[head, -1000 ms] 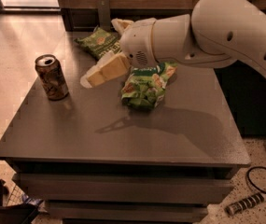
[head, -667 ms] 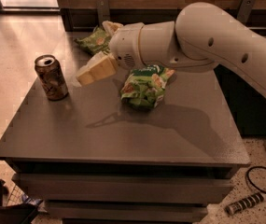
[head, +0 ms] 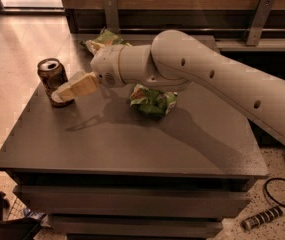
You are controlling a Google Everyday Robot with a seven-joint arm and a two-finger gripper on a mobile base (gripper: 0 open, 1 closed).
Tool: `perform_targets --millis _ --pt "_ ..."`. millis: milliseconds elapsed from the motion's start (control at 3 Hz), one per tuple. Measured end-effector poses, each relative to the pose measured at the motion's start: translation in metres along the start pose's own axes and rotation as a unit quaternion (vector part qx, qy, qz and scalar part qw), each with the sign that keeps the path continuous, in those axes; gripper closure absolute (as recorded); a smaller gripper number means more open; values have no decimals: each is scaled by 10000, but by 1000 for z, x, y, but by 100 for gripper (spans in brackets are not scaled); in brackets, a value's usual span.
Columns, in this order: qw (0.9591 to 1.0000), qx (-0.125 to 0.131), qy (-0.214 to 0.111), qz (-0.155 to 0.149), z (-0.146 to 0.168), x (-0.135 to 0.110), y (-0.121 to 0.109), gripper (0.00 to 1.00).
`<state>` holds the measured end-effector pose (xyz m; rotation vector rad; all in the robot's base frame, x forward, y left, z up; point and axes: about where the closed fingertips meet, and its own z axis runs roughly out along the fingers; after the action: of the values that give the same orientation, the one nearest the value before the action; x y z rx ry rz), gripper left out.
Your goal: Pick orange can
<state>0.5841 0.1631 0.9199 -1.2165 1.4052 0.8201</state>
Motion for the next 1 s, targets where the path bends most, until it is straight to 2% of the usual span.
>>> perform_targets --millis 333,667,1000 --pt "9995 -236 -182 116 34 9 6 0" --pt "9985 -425 -305 185 56 16 11 8" --pt "9982 -464 -320 197 60 17 13 32"
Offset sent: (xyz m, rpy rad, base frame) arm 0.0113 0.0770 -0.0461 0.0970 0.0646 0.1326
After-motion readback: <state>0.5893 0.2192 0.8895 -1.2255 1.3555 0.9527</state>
